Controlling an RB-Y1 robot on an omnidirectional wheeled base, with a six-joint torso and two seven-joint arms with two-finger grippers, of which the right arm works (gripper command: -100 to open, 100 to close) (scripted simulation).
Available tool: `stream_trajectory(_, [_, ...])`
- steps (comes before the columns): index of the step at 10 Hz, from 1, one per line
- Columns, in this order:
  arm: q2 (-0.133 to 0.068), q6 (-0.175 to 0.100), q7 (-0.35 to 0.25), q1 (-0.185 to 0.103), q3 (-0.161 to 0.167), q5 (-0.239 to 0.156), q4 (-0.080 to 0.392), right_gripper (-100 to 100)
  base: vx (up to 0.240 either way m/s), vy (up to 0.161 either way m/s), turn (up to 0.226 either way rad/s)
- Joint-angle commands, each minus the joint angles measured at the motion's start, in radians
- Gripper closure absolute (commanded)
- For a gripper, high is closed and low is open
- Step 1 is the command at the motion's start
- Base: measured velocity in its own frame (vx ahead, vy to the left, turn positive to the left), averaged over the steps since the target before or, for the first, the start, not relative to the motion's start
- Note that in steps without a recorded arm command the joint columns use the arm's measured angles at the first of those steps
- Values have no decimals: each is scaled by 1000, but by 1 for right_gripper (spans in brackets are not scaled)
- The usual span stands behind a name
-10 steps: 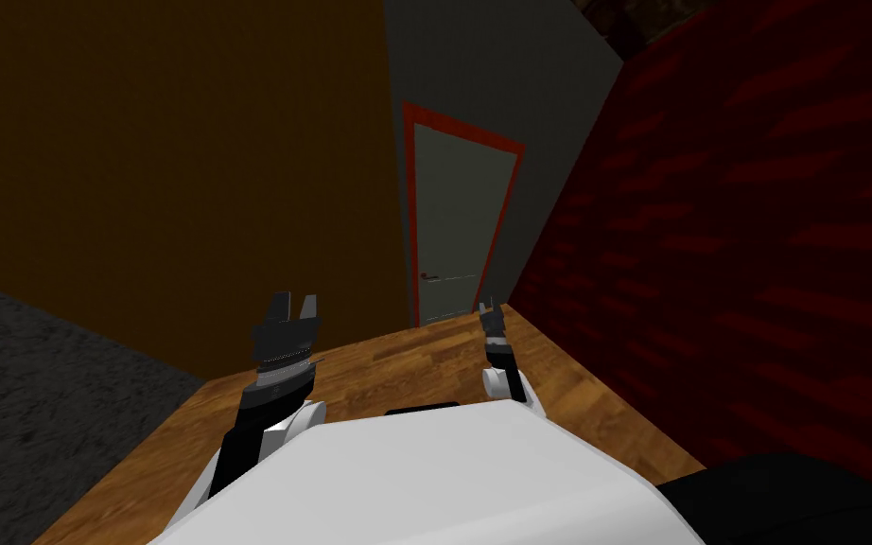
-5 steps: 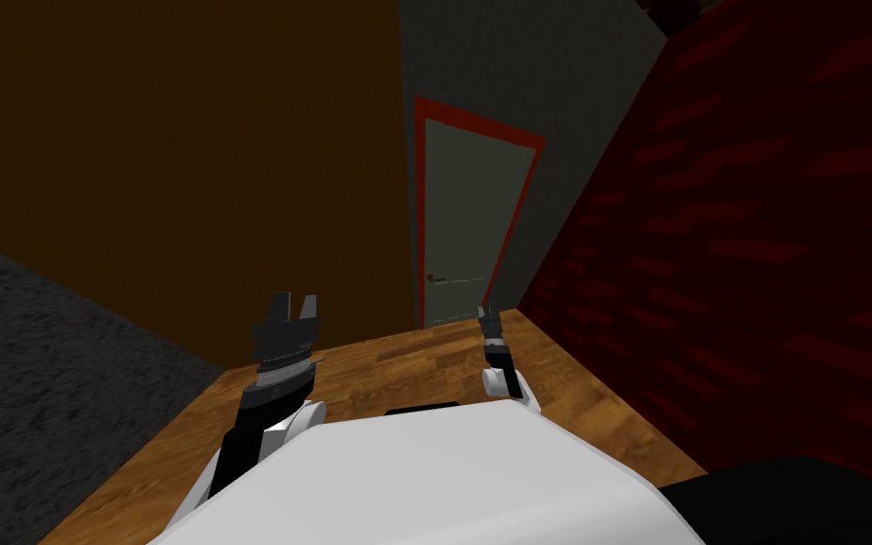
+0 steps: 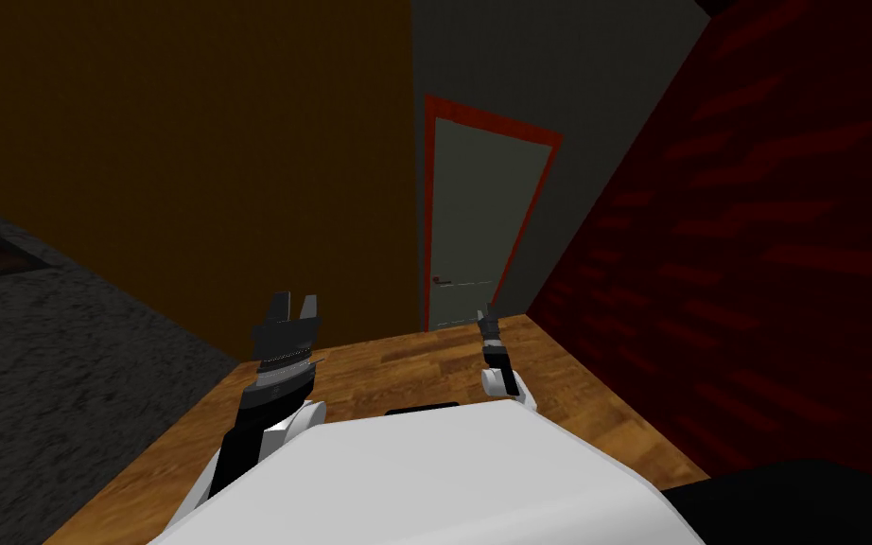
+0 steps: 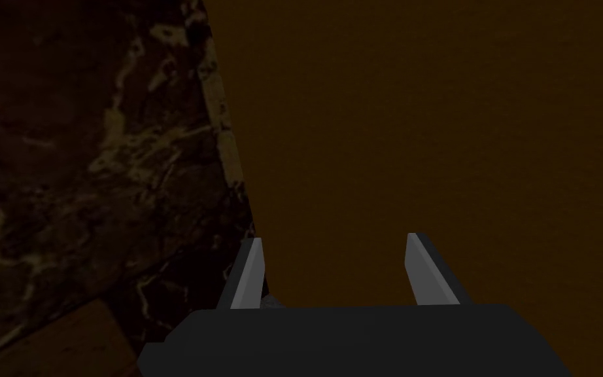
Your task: Pull the door open
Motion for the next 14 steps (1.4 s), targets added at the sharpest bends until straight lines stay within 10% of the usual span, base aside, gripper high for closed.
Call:
stream_trajectory(1, [-7,-11,1,-16,-5,-7,49,-100,62,1,79])
stream_trajectory(14, [-38,-73,21,-141,-35,-51,392,-100,73,-2,107])
